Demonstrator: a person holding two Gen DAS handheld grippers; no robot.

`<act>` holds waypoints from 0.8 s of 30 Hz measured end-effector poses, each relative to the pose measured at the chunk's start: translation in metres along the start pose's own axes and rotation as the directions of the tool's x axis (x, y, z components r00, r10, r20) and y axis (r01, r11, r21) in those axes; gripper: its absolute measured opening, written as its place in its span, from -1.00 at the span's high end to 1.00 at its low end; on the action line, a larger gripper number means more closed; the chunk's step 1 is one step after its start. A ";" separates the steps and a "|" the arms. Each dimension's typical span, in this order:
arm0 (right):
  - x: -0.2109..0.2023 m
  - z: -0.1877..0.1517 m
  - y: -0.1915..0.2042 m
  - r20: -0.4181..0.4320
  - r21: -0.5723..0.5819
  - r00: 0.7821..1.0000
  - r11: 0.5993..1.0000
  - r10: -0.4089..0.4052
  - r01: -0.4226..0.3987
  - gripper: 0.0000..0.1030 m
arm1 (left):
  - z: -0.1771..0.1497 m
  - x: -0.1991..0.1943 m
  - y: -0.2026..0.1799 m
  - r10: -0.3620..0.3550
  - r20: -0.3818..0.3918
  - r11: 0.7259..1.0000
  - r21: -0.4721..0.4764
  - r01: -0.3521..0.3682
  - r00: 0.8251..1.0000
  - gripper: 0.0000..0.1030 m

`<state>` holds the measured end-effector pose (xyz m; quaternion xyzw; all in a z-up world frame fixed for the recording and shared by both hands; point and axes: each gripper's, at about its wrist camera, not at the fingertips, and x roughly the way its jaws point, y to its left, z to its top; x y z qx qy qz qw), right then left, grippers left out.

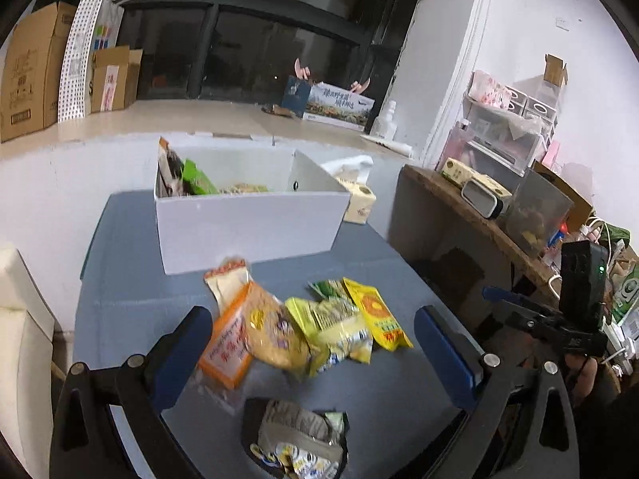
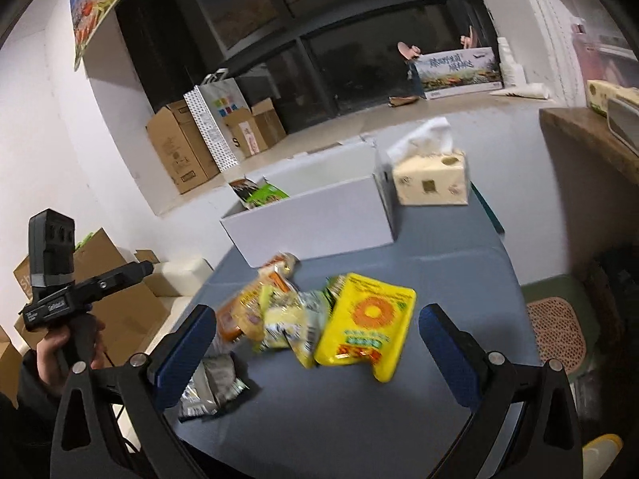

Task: Organize snacks
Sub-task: 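Grasp the yellow chip bag with the right tool while the left grasps the grey bag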

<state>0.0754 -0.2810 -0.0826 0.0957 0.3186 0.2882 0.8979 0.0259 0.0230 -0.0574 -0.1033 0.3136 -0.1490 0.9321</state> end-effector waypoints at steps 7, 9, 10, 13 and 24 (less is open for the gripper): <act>0.038 -0.004 0.020 -0.114 -0.139 0.993 0.990 -0.003 -0.013 -1.00 | -0.004 -0.009 0.009 0.032 0.009 0.999 -0.018 -0.032 0.999 -1.00; 0.054 -0.005 0.030 -0.140 -0.190 0.990 0.982 -0.002 -0.025 -1.00 | -0.005 -0.012 0.014 0.043 0.015 0.999 -0.027 -0.043 0.999 -1.00; 0.065 -0.005 0.036 -0.166 -0.213 0.986 0.977 -0.004 -0.032 -1.00 | -0.006 -0.013 0.016 0.040 0.016 0.999 -0.032 -0.040 0.999 -1.00; 0.102 -0.003 0.050 -0.241 -0.241 0.970 0.969 -0.010 -0.050 -1.00 | -0.009 -0.016 0.022 0.051 0.013 0.998 -0.044 -0.050 0.999 -1.00; 0.176 -0.015 0.052 -0.352 -0.243 0.934 0.970 -0.059 -0.030 -0.25 | -0.028 -0.009 0.045 0.092 -0.045 0.993 -0.069 -0.095 0.995 -1.00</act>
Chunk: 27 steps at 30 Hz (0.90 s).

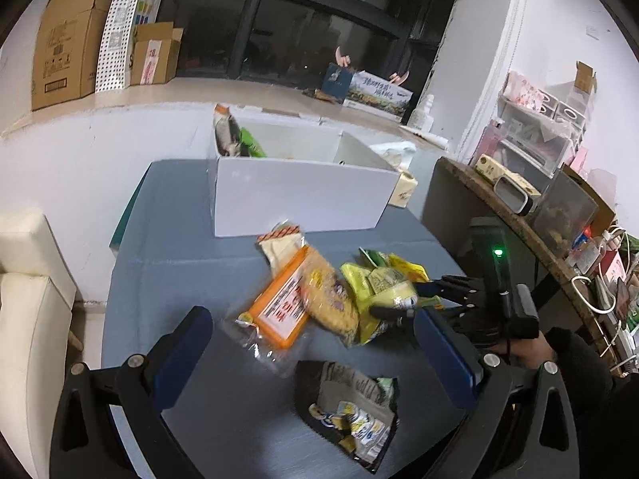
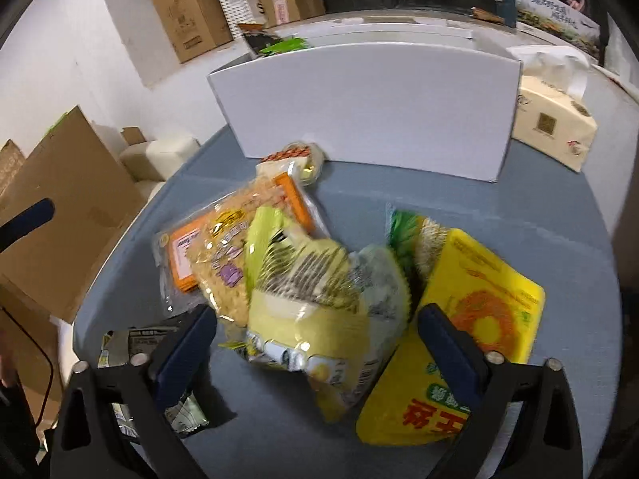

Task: Organize snacks
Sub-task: 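Grasp the yellow chip bag with the right tool while the left grasps the grey bag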

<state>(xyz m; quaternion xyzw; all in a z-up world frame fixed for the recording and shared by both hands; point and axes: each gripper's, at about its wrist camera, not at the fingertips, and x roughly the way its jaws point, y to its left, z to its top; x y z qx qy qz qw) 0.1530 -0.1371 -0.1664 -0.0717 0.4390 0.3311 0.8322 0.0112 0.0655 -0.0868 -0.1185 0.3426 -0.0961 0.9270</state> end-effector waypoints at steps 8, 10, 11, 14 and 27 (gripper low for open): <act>-0.037 0.002 -0.008 0.111 0.050 0.992 0.996 0.063 -0.069 -0.05 | -0.012 0.015 -0.010 -0.036 -0.091 0.998 0.046 0.040 0.995 -1.00; -0.050 0.006 -0.013 0.151 0.074 0.986 0.994 0.067 -0.078 -0.06 | -0.017 0.019 -0.019 -0.041 -0.126 0.996 0.078 0.052 0.991 -1.00; -0.061 0.007 -0.015 0.175 0.079 0.983 0.994 0.060 -0.075 -0.06 | -0.020 0.021 -0.025 -0.049 -0.146 0.993 0.102 0.065 0.988 -1.00; -0.084 0.005 -0.019 0.221 0.086 0.974 0.994 0.052 -0.072 -0.06 | -0.033 0.033 -0.043 -0.038 -0.220 0.979 0.189 0.080 0.975 -1.00; -0.141 -0.032 -0.030 0.296 0.139 0.955 0.989 0.015 -0.058 -0.06 | -0.067 0.093 -0.052 0.065 -0.378 0.961 0.274 0.045 0.924 -0.77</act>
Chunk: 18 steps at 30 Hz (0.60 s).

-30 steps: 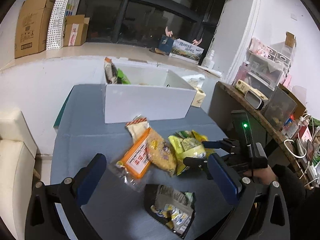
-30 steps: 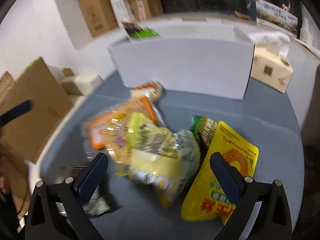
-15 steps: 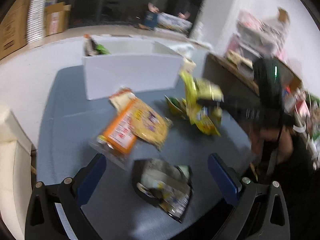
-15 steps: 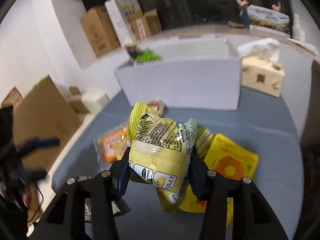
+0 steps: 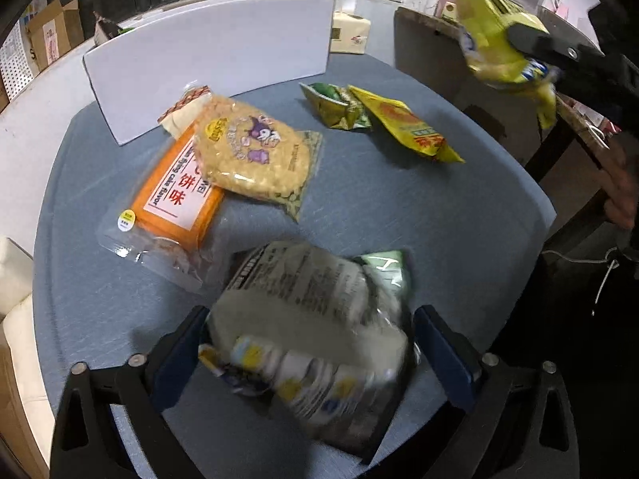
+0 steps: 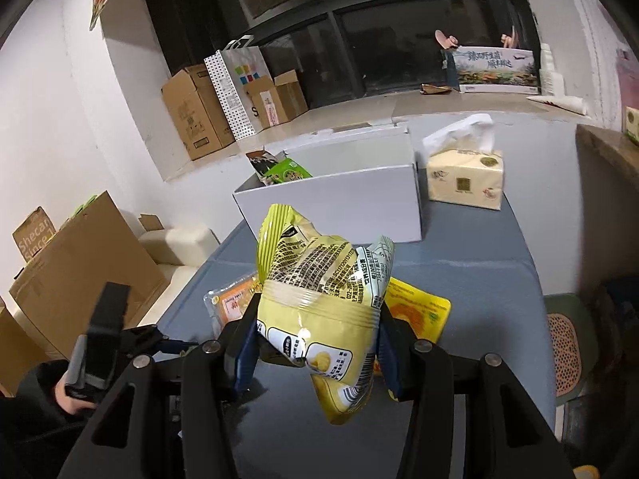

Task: Organize snacks
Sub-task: 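Grasp the yellow chip bag with the right tool while the left grasps the grey bag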

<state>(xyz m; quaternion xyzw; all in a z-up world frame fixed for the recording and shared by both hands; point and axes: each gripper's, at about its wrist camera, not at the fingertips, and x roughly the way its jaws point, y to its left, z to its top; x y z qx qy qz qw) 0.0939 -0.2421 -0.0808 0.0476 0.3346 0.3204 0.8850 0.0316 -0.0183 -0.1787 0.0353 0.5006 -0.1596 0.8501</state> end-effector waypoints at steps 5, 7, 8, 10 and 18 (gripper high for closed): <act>0.001 -0.004 -0.006 -0.002 0.024 1.000 1.000 0.002 -0.002 -0.06 | 0.000 -0.014 0.007 -0.012 0.068 1.000 -0.015 0.013 0.998 -0.51; 0.000 -0.003 -0.005 0.004 0.022 1.000 1.000 0.000 0.000 -0.06 | 0.002 -0.029 0.013 0.001 0.116 0.999 -0.032 0.002 0.993 -0.48; 0.001 -0.001 -0.004 0.006 0.018 1.000 1.000 0.003 -0.003 -0.06 | 0.005 -0.039 0.016 0.021 0.147 0.999 -0.031 -0.017 0.989 -0.46; 0.002 0.002 0.001 0.009 0.001 1.000 1.000 0.005 -0.005 -0.06 | 0.013 -0.056 0.025 0.063 0.196 0.998 -0.041 -0.056 0.979 -0.45; 0.019 0.053 0.015 0.050 -0.075 0.999 0.997 0.013 -0.009 -0.07 | 0.089 -0.113 0.062 0.088 0.410 0.994 -0.094 -0.054 0.908 -0.45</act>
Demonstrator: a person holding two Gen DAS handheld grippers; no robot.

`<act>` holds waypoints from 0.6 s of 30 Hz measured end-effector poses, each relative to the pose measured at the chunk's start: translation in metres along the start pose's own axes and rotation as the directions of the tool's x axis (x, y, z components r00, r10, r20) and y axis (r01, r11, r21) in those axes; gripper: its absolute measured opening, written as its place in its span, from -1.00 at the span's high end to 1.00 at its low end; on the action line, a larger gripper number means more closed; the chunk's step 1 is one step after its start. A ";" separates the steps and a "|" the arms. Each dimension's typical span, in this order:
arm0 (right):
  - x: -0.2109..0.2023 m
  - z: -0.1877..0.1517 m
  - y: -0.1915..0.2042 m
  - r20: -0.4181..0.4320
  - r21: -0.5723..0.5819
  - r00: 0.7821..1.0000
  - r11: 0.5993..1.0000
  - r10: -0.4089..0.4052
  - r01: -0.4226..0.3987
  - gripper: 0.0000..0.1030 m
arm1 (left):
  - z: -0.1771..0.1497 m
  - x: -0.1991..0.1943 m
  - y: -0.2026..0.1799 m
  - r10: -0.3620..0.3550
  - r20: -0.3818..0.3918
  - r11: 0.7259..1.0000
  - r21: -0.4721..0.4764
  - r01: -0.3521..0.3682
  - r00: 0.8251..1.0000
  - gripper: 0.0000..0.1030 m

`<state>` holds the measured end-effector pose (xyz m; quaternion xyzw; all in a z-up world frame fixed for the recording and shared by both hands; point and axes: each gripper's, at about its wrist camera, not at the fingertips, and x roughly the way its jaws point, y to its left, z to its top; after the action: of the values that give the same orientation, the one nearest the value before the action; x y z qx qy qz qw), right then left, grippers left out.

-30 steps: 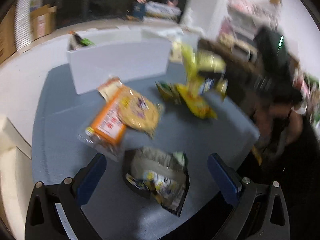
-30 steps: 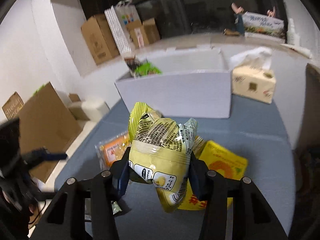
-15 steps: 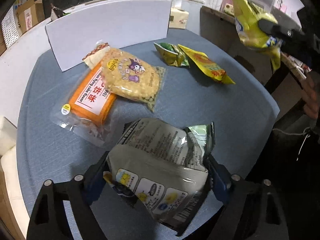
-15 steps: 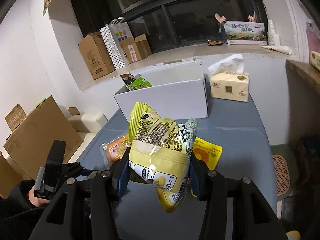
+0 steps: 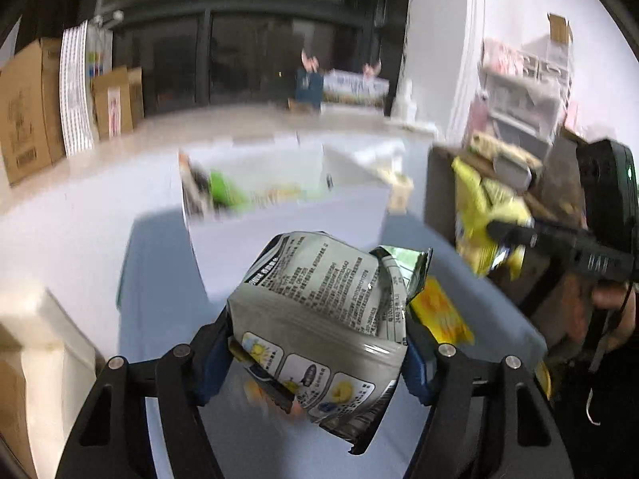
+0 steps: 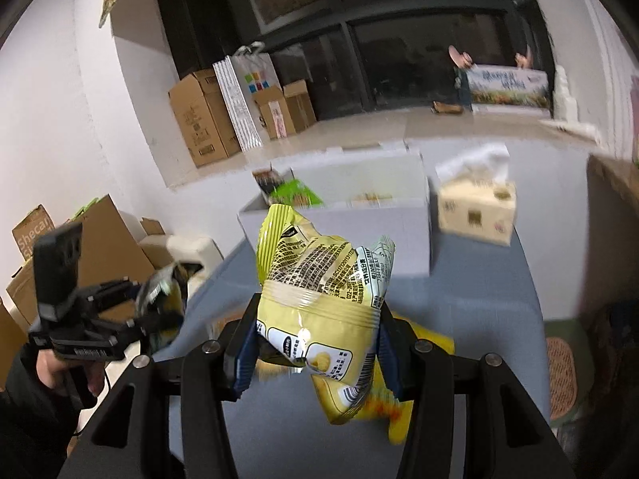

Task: Organize snacks
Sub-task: 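Grasp the yellow chip bag with the right tool while the left grasps the grey bag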

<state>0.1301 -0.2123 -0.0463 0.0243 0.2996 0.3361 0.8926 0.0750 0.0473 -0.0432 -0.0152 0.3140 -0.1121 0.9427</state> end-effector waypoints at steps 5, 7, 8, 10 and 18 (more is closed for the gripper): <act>0.044 0.067 -0.007 0.016 -0.018 0.999 0.999 -0.037 0.038 -0.07 | 0.085 0.041 0.019 0.017 0.059 1.000 -0.004 -0.017 0.998 -0.45; 0.067 0.093 -0.016 0.003 -0.014 0.998 0.998 -0.065 0.065 -0.07 | 0.109 0.064 0.024 0.025 0.053 1.000 -0.002 -0.025 0.998 -0.45; 0.077 0.103 -0.020 -0.002 -0.010 0.997 0.997 -0.078 0.078 -0.07 | 0.122 0.077 0.029 0.023 0.044 1.000 -0.012 -0.023 0.999 -0.45; 0.103 0.125 -0.031 -0.033 -0.008 0.993 0.993 -0.114 0.114 -0.07 | 0.138 0.101 0.037 0.033 0.030 0.999 -0.025 -0.032 0.999 -0.45; 0.165 0.155 -0.071 -0.107 0.045 0.981 0.985 -0.160 0.166 -0.91 | 0.152 0.169 0.063 0.078 -0.047 0.988 -0.129 -0.083 0.996 -1.00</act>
<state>0.3553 -0.1418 -0.0222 0.0061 0.3550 0.2547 0.8995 0.3100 0.0652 -0.0270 -0.0619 0.3405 -0.0536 0.9367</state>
